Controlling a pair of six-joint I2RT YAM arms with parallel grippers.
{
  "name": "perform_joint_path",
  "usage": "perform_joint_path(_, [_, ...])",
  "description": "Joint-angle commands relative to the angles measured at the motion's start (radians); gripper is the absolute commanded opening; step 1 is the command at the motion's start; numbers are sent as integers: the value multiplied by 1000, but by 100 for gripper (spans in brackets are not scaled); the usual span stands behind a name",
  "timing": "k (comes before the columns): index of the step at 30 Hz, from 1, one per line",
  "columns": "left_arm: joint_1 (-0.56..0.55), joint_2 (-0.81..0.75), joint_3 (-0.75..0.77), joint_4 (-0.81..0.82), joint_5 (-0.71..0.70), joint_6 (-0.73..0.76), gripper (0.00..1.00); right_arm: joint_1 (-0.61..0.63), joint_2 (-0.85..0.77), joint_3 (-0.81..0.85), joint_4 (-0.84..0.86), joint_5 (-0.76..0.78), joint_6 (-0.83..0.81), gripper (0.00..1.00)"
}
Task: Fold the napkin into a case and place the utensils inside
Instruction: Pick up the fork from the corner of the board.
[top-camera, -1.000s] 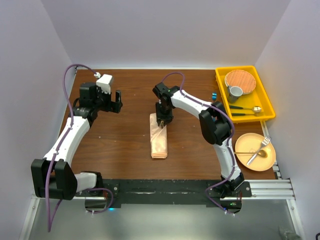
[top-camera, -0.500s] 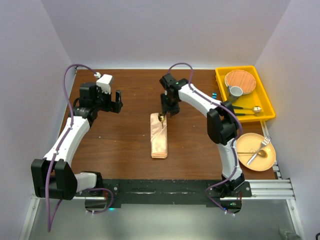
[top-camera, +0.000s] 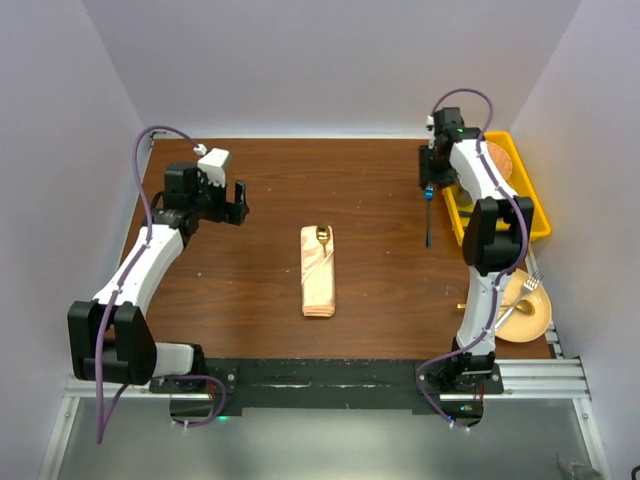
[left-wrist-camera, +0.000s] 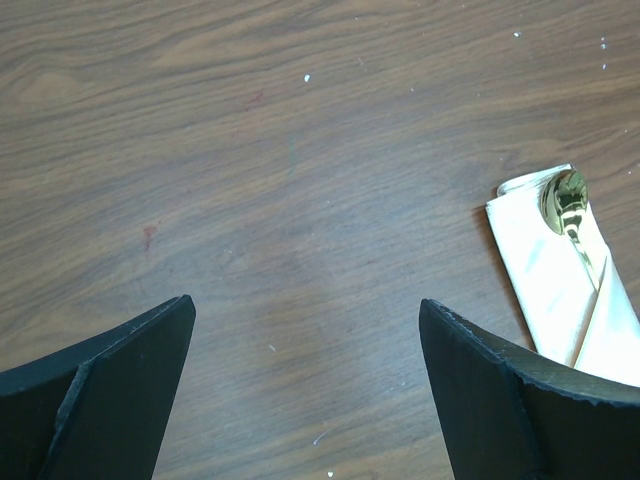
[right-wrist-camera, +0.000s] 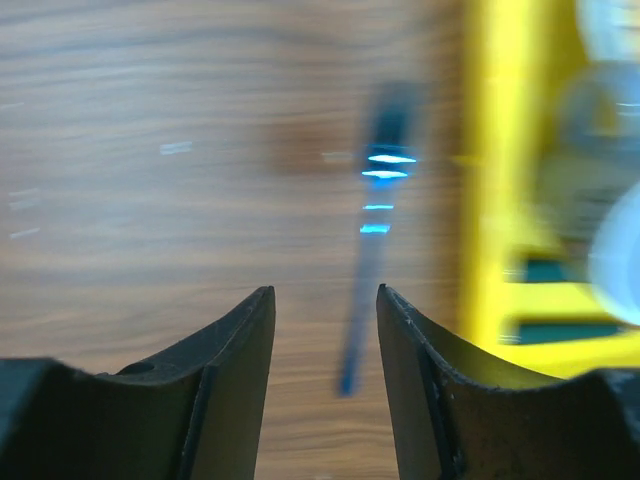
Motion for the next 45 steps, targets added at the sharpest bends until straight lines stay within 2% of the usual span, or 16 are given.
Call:
perform_joint_path(1, [8, 16, 56, 62, 26, -12, 100, -33, -32, -8, 41, 25, -88, 48])
perform_joint_path(10, [8, 59, 92, 62, 35, -11, 100, -76, 74, 64, 27, -47, -83, 43])
perform_joint_path(14, [8, 76, 99, 60, 35, -12, 100, -76, 77, 46, 27, -62, -72, 39])
perform_joint_path(21, [8, 101, 119, 63, 41, -11, 100, -76, 66, -58, 81, -25, -61, 39])
perform_joint_path(27, [8, 110, 129, 59, 50, -11, 100, -77, 121, -43, 94, -25, -49, 39])
perform_joint_path(34, [8, 115, 127, 59, 49, -12, 100, -79, 178, -9, 99, -53, -49, 34])
perform_joint_path(37, [8, 113, 122, 59, 47, -11, 100, -77, 192, 4, 105, -73, -49, 30])
perform_joint_path(38, [8, 112, 122, 59, 49, -12, 100, -79, 197, 10, 107, -78, -52, 19])
perform_joint_path(41, [8, 108, 121, 56, 49, -12, 100, -77, 185, 39, 84, -131, -51, 2])
perform_joint_path(45, [8, 105, 116, 60, 50, -12, 100, -56, 105, 60, 58, -242, 14, 0])
